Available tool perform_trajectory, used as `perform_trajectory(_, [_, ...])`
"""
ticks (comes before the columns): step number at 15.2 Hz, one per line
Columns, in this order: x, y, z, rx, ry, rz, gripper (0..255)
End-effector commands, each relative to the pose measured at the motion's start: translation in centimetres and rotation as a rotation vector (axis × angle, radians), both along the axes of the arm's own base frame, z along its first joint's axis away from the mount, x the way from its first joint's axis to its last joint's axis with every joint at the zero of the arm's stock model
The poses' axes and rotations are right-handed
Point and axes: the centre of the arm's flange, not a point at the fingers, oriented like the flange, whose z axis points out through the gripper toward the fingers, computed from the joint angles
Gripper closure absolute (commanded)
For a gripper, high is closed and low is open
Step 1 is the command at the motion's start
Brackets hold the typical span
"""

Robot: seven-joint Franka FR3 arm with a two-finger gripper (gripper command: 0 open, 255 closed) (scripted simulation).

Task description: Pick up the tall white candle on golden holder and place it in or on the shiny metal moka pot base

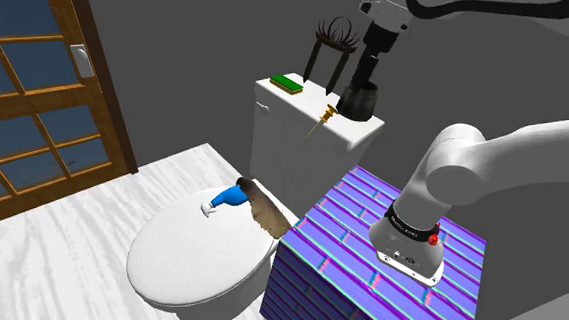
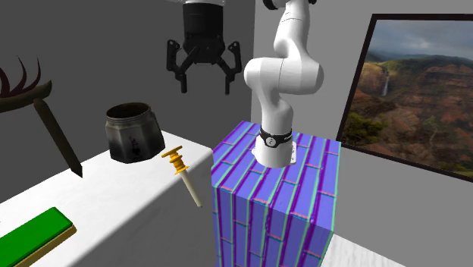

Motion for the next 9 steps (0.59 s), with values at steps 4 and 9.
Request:
perform_trajectory(4, [1.8, -2.7, -5.8, 0.008, -0.071, 0.296, 0])
perform_trajectory(9, [4.6, -4.9, -11.6, 0.019, -0.137, 0.581, 0])
